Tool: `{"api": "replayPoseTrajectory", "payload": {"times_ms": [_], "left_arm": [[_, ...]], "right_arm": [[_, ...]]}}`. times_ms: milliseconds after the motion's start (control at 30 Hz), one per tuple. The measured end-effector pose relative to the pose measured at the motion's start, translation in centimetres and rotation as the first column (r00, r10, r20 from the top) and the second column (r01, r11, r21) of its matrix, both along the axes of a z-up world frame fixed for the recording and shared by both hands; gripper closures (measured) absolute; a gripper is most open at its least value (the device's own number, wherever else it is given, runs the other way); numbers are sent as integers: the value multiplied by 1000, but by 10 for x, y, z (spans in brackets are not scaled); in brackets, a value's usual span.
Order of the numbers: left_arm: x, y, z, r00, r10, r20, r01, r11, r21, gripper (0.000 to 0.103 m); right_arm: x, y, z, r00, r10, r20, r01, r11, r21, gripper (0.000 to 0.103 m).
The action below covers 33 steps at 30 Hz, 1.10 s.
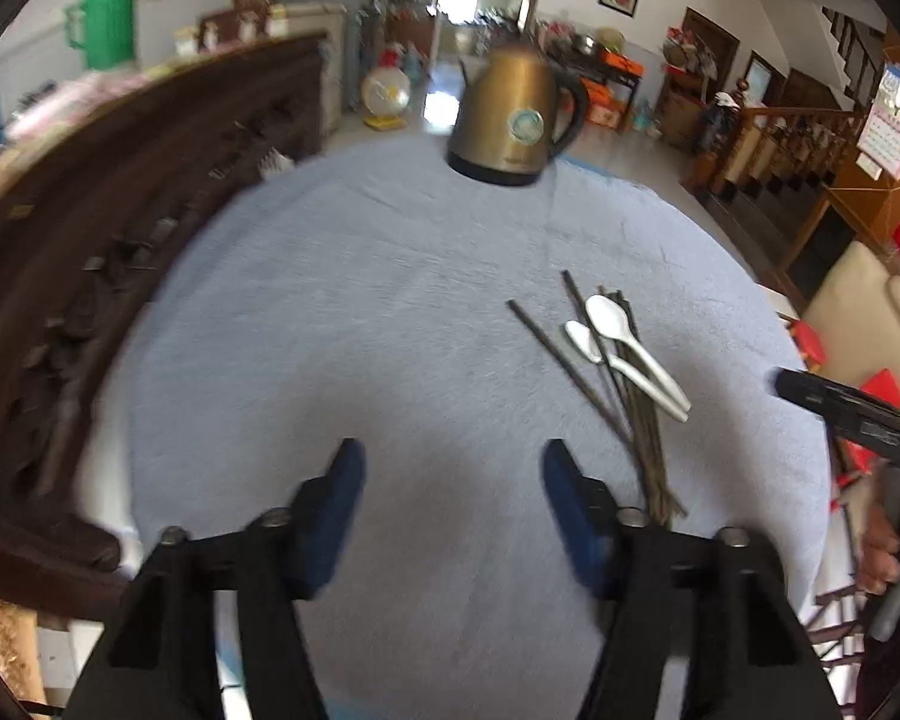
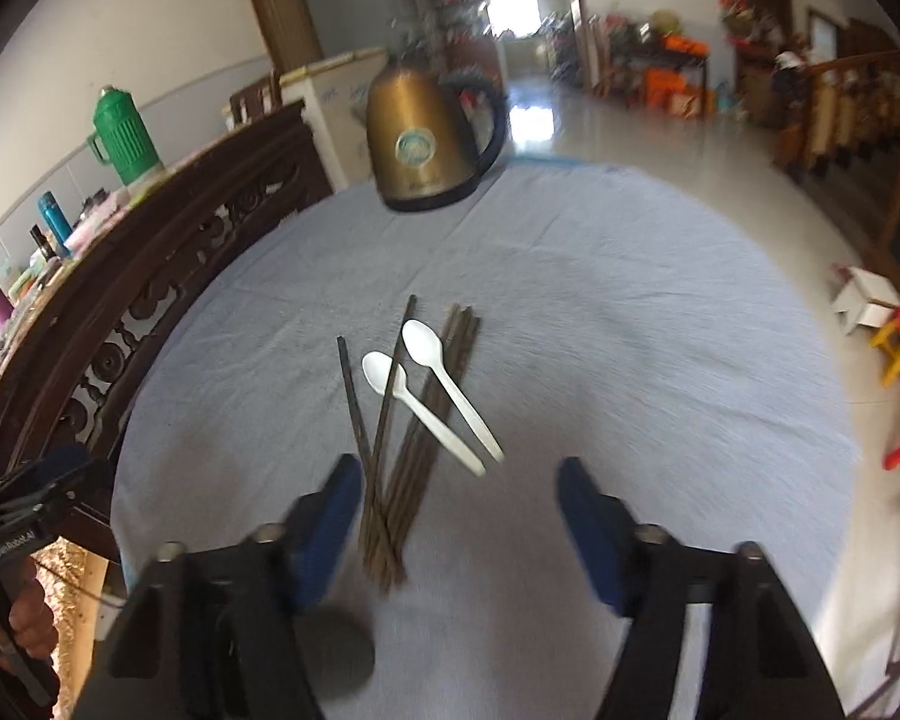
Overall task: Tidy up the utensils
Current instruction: 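Lower the right tool onto a white plastic spoon and close it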
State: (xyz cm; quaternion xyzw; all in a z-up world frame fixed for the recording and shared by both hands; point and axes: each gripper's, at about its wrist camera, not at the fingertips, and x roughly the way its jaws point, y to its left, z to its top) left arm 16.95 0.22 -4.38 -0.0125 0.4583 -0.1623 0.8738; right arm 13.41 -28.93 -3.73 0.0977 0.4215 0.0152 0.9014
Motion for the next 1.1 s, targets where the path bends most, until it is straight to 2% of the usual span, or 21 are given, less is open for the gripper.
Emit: {"api": "replayPoseTrajectory", "payload": {"times_ms": [133, 267, 367, 467, 600, 667, 700, 733, 767, 967, 1100], "left_arm": [[44, -19, -13, 998, -34, -45, 33, 999, -25, 54], [78, -35, -28, 994, -52, -94, 48, 998, -37, 54], [96, -40, -39, 988, -54, -144, 46, 997, -61, 54], [103, -41, -43, 987, -64, -149, 55, 996, -65, 54], [113, -40, -46, 985, -79, -155, 70, 996, -60, 54], [120, -38, -47, 985, -73, -154, 65, 996, -54, 54], [123, -38, -47, 985, -70, -155, 63, 997, -52, 54], [128, -39, -49, 985, -71, -157, 64, 997, -51, 54], [130, -41, -48, 985, -73, -158, 66, 997, -52, 54], [152, -69, -50, 979, -98, -177, 90, 994, -55, 54], [175, -101, -60, 966, -104, -235, 92, 994, -61, 54]], "right_arm": [[67, 0, -28, 998, 54, -45, -53, 998, 21, 51], [113, -3, -50, 993, 87, -80, -77, 990, 119, 51], [131, -1, -60, 989, 112, -97, -96, 983, 155, 51], [150, 4, -73, 981, 154, -121, -135, 979, 151, 51], [166, 13, -89, 967, 206, -149, -187, 974, 130, 59], [171, 16, -97, 961, 221, -168, -202, 971, 126, 67], [173, 18, -99, 960, 230, -160, -213, 970, 118, 79], [173, 18, -99, 959, 233, -159, -216, 969, 116, 94], [173, 17, -101, 958, 232, -166, -213, 969, 126, 98], [152, -9, -101, 980, 168, -105, -147, 972, 185, 99], [128, -38, -97, 995, 79, -68, -59, 964, 260, 98]]}}
